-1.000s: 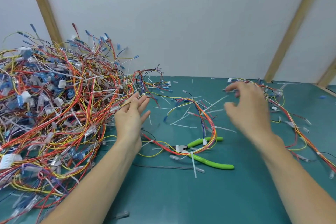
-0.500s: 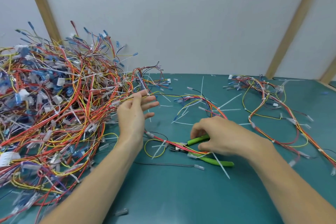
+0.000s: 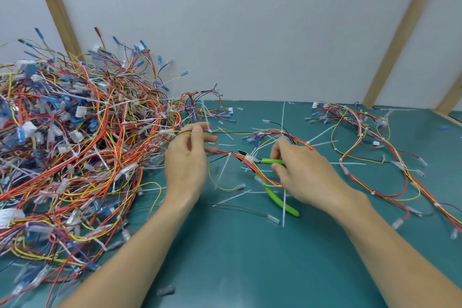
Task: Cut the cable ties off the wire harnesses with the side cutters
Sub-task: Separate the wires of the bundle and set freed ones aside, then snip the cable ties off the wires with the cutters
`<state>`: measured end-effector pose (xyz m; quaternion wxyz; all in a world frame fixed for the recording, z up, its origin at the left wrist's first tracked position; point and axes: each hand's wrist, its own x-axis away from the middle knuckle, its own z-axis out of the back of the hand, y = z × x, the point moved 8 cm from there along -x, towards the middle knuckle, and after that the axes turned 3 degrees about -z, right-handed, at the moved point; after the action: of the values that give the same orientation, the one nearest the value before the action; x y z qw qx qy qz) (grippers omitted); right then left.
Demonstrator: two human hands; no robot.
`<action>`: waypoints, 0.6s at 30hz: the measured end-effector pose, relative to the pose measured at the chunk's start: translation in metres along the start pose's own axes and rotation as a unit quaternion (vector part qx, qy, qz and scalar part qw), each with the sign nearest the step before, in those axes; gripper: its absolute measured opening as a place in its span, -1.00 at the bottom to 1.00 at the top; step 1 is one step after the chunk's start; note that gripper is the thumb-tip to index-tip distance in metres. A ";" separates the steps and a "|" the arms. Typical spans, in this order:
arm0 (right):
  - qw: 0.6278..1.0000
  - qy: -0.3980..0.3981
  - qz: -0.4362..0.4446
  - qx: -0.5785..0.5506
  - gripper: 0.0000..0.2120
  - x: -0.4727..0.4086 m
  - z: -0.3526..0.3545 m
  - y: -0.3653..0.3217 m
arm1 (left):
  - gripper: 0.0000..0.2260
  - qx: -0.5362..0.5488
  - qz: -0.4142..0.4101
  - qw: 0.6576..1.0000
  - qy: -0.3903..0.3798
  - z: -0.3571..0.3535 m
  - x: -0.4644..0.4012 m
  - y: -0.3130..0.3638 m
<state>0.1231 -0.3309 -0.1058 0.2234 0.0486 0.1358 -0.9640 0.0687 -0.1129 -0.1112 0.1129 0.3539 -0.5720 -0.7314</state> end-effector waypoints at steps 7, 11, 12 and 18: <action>0.999 -0.025 0.013 -0.035 -0.87 0.001 0.002 -0.002 | -0.67 -0.347 -0.080 0.931 -0.079 -0.014 0.011 0.002; 1.000 0.011 -0.013 -0.019 -0.88 0.001 0.007 0.006 | -0.66 -0.325 -0.099 0.940 -0.036 -0.006 0.009 0.015; 0.999 0.027 -0.018 -0.030 -0.88 0.000 0.008 0.008 | -0.64 -0.308 -0.096 0.946 -0.037 -0.006 0.009 0.016; 0.957 0.225 -0.045 -0.176 -0.88 0.000 0.039 0.019 | -0.60 -0.147 0.028 0.978 -0.142 -0.020 0.017 -0.001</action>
<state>0.1303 -0.3580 -0.0727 0.1487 0.2180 0.3523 -0.8979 0.0701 -0.1376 -0.1205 0.1023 0.2097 -0.4779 -0.8469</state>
